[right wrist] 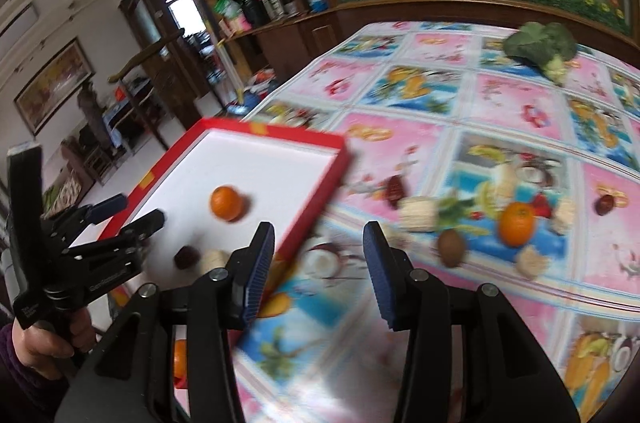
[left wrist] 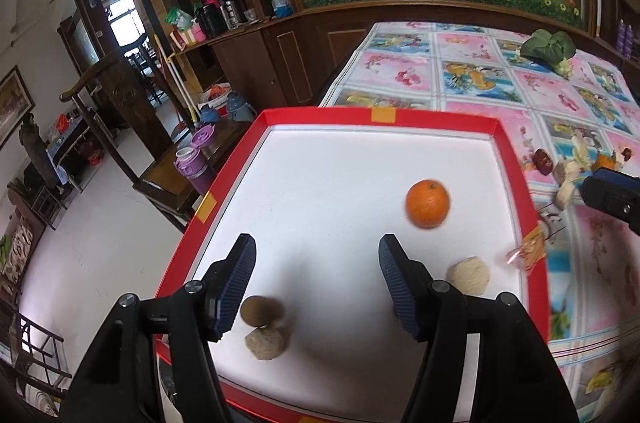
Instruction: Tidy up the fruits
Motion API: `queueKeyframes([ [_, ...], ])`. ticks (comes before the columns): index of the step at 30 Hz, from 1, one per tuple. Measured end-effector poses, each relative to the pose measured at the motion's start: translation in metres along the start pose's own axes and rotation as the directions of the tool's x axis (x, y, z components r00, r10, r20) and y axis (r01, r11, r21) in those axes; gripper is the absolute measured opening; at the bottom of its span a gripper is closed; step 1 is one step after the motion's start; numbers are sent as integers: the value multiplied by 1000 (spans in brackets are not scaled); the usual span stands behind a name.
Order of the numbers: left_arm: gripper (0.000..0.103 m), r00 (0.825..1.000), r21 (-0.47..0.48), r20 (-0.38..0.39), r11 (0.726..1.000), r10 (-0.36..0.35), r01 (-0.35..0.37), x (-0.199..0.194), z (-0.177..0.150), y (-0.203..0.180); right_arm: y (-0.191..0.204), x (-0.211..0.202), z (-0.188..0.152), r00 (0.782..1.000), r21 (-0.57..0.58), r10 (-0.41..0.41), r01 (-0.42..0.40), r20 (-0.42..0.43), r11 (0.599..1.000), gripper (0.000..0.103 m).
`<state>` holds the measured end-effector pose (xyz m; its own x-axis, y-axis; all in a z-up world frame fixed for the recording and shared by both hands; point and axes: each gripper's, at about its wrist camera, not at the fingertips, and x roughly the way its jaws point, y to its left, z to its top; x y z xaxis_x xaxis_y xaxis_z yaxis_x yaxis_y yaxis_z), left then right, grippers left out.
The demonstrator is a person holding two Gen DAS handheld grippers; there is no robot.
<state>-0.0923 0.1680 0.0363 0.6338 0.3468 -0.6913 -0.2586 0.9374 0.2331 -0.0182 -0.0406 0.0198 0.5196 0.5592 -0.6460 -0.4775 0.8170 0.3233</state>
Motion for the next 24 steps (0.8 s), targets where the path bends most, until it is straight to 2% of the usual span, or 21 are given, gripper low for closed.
queueKeyframes([
  [8, 77, 993, 75, 48, 992, -105, 102, -21, 16, -42, -68, -36, 6, 992, 137, -109, 99, 65, 986, 48],
  [11, 78, 985, 124, 42, 979, -168, 161, -26, 20, -66, -93, -50, 5, 985, 172, -156, 141, 79, 975, 48],
  [18, 79, 966, 224, 6, 942, -258, 250, -32, 16, -114, -148, -76, 0, 962, 268, -258, 226, 93, 937, 48],
  [24, 79, 954, 279, -43, 913, -298, 298, -30, 6, -140, -156, -74, -7, 967, 251, -251, 230, 53, 940, 48],
])
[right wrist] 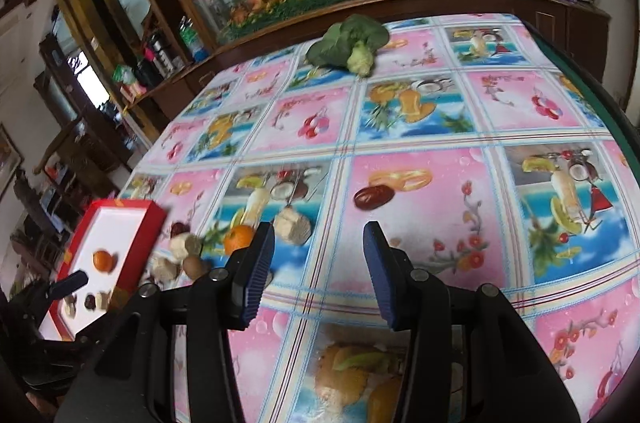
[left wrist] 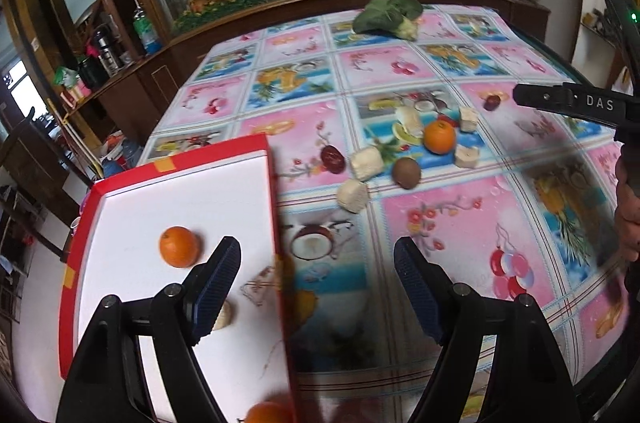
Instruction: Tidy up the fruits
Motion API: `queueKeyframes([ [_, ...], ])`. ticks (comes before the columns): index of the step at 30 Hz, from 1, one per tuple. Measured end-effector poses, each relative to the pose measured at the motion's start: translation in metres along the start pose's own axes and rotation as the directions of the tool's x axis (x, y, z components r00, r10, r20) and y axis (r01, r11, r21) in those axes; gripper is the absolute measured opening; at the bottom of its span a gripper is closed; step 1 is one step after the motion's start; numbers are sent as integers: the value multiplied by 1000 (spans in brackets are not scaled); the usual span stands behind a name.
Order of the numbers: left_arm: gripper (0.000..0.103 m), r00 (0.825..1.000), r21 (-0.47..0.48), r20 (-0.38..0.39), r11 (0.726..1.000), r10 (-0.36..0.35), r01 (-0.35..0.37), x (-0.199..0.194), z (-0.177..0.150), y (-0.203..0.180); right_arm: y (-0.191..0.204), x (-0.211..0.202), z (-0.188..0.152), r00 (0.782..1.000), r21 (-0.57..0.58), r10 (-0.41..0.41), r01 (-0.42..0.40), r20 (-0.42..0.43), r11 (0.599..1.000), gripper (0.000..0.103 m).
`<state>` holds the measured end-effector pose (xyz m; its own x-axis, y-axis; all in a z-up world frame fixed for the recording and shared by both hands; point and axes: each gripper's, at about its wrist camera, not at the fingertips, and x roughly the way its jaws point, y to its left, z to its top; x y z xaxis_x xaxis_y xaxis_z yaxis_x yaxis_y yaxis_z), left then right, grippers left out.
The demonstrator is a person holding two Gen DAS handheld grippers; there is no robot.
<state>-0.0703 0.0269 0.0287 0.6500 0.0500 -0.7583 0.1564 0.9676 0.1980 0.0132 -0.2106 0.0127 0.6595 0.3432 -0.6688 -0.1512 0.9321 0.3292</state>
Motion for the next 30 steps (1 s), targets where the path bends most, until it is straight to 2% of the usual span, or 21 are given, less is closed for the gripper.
queueKeyframes([
  [2, 79, 1000, 7, -8, 1000, -3, 4, 1, -1, -4, 7, 3, -2, 1000, -38, -21, 21, -1, 999, 48],
  [8, 79, 998, 28, -19, 998, -53, 53, 8, 8, -20, 11, 20, -3, 998, -57, -45, 42, -43, 997, 48],
  [13, 79, 995, 52, -20, 994, -96, 97, 11, 17, -38, -7, 25, 7, 987, -22, -161, 161, -10, 987, 48],
  [17, 79, 991, 60, -24, 990, -128, 129, 18, 26, -51, -14, 35, 15, 988, -7, -152, 152, -25, 988, 48],
  [20, 79, 989, 55, -42, 988, -143, 145, 29, 33, -59, -12, 45, 20, 984, -29, -176, 175, -30, 984, 48],
  [24, 79, 981, 28, -68, 983, -182, 184, 40, 38, -67, -22, 59, 24, 977, 9, -205, 206, -63, 978, 47],
  [27, 79, 976, 4, -82, 980, -200, 201, 47, 42, -71, -23, 68, 25, 974, 3, -210, 211, -87, 977, 41],
  [30, 79, 973, -10, -90, 977, -212, 212, 50, 45, -74, -18, 71, 24, 965, -39, -248, 246, -86, 969, 36],
])
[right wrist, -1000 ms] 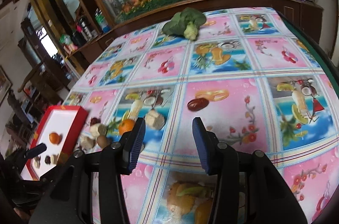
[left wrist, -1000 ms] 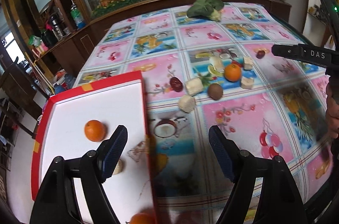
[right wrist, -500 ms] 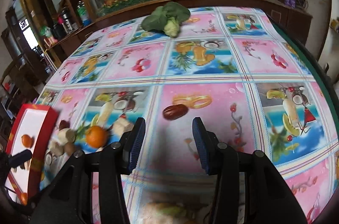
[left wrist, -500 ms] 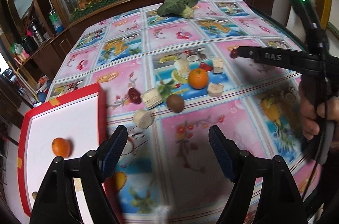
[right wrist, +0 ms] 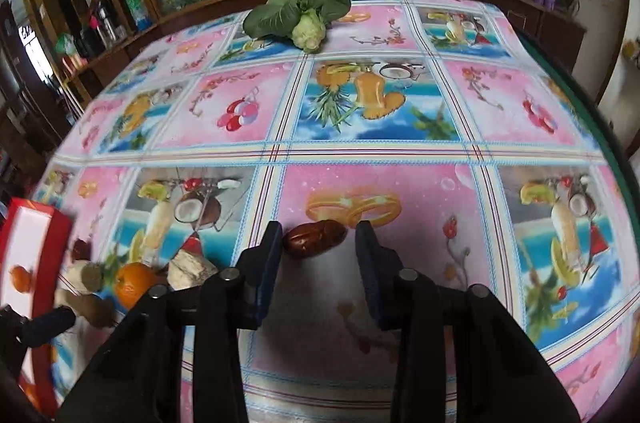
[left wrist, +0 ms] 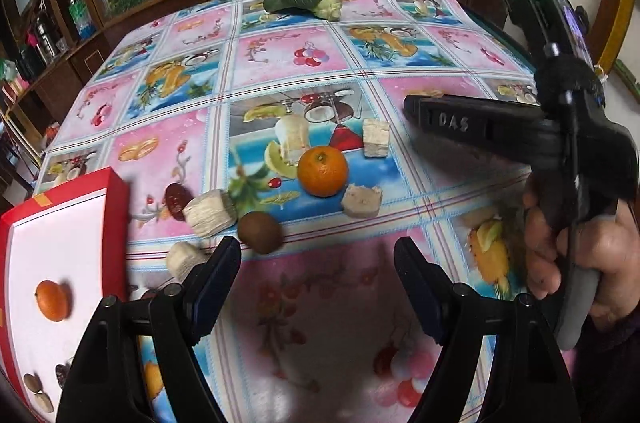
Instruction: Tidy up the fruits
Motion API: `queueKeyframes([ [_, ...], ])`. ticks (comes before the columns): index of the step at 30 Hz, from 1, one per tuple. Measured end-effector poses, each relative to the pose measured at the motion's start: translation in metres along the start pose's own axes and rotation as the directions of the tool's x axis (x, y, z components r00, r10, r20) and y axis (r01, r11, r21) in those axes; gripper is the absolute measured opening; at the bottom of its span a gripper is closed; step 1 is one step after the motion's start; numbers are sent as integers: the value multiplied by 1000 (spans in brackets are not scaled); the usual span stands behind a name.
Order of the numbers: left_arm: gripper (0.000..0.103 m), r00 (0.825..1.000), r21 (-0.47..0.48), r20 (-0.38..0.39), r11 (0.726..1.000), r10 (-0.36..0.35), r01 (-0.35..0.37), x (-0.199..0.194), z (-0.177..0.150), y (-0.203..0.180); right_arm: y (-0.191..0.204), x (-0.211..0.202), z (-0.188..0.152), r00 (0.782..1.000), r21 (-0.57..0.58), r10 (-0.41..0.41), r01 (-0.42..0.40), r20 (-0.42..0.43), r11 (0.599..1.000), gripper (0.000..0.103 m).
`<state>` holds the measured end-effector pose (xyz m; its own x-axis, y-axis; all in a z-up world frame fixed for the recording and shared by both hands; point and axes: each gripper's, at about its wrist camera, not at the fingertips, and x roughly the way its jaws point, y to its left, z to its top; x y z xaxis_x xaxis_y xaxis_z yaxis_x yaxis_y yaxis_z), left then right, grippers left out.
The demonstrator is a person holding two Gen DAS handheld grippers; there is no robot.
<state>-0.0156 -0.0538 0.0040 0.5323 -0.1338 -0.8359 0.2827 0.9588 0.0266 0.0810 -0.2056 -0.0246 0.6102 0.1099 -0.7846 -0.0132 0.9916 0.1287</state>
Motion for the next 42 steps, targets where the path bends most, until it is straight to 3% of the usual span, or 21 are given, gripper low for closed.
queueKeyframes([
  [11, 76, 1000, -22, -6, 1000, -13, 13, 10, 11, -13, -1, -1, 1, 1000, 2, -8, 8, -23, 1000, 34],
  [15, 51, 998, -16, -37, 999, -44, 43, 24, 16, -17, -4, -3, 0, 999, 20, 9, -8, -35, 1000, 34],
  [20, 45, 999, 4, -20, 999, -38, 38, 28, 18, -21, -5, -4, -1, 999, 29, 20, -19, -43, 999, 34],
  [24, 24, 999, 2, -6, 999, -36, 36, 27, 19, -18, -5, -5, -1, 999, 28, 25, -24, -45, 999, 34],
  [30, 24, 999, 3, 0, 999, -43, 43, 24, 16, -17, -4, -9, -2, 998, 33, 49, -48, -40, 998, 34],
  [35, 24, 998, -14, 33, 998, -54, 55, 3, 10, -10, 1, -26, -2, 996, 24, 86, -86, 19, 996, 34],
  [42, 24, 986, -84, 165, 996, 0, 14, -59, -8, 32, 33, -54, -11, 975, -79, 183, -174, 124, 982, 34],
])
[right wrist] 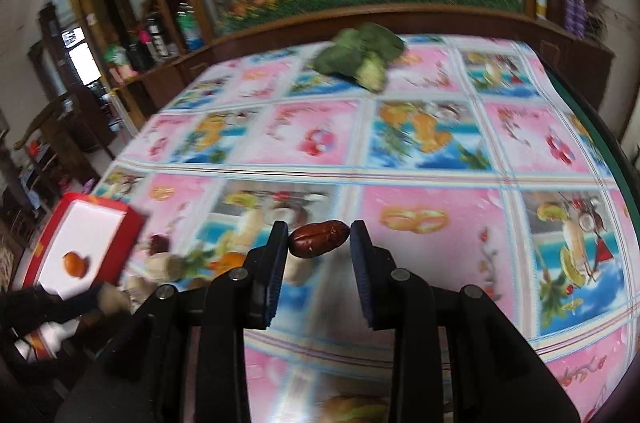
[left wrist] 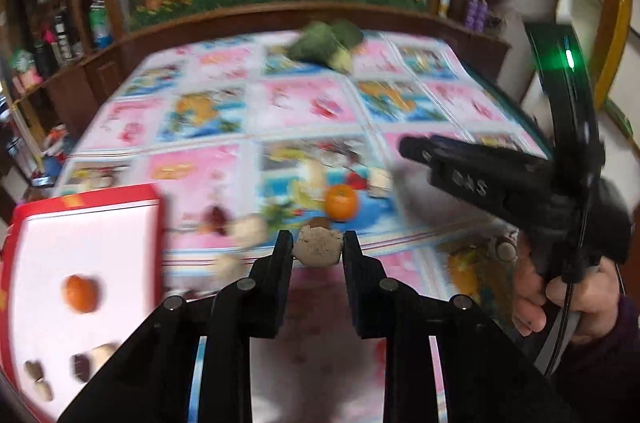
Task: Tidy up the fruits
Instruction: 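Carry the red date into the tray with the right tool while the left tool carries a beige cake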
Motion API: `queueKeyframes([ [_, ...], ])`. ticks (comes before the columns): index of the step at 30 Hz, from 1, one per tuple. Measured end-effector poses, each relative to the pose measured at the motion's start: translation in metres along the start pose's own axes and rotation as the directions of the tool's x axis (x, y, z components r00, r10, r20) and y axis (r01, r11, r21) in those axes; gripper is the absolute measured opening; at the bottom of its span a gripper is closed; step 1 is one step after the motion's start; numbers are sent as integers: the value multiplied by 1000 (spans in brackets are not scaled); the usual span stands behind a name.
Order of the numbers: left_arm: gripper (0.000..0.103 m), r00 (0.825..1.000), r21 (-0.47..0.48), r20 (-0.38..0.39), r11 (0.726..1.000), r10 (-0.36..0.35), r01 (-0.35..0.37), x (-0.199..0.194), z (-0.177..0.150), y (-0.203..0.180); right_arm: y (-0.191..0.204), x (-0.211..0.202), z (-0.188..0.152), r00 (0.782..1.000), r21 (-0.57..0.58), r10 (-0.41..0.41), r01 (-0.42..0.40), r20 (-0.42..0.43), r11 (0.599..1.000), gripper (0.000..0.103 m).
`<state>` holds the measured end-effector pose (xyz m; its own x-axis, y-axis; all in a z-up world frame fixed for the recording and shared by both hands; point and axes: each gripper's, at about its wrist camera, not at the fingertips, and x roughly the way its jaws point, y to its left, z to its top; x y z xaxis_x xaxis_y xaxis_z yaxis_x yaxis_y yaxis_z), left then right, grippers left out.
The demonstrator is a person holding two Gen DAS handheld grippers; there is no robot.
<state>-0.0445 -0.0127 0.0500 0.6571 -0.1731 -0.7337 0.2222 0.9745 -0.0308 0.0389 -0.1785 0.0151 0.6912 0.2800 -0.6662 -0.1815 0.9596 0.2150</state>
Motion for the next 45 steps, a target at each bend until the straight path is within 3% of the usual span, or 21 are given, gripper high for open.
queueKeyframes([
  [5, 24, 995, -83, 33, 992, 95, -92, -28, -13, 50, 32, -5, -10, 998, -78, 62, -60, 30, 995, 34],
  [8, 24, 989, -131, 32, 981, 146, -141, -35, -23, 79, 48, -2, -15, 992, -73, 126, -125, 7, 989, 34],
  [17, 24, 985, -200, 29, 966, 172, -163, -36, -36, 117, 111, 3, -25, 954, -74, 298, -299, -23, 951, 34],
  [24, 24, 976, -249, 26, 947, 216, -203, -42, -40, 148, 168, 27, -21, 931, -80, 361, -365, -63, 928, 34],
  [29, 24, 955, -296, 6, 913, 297, -282, -49, -43, 181, 206, 51, -15, 927, -92, 358, -368, -110, 925, 34],
  [35, 24, 916, -334, -91, 855, 390, -397, -38, -38, 226, 232, 93, 5, 919, 5, 340, -346, -198, 938, 34],
  [37, 24, 911, -343, -133, 844, 391, -412, -30, -36, 239, 238, 102, 8, 914, 16, 332, -338, -235, 941, 34],
  [41, 24, 921, -369, -198, 845, 336, -388, -15, -36, 254, 244, 111, 3, 918, -25, 286, -304, -276, 952, 34],
  [45, 24, 910, -362, -241, 839, 337, -407, -4, -38, 256, 245, 119, -3, 914, -64, 251, -285, -320, 956, 34],
])
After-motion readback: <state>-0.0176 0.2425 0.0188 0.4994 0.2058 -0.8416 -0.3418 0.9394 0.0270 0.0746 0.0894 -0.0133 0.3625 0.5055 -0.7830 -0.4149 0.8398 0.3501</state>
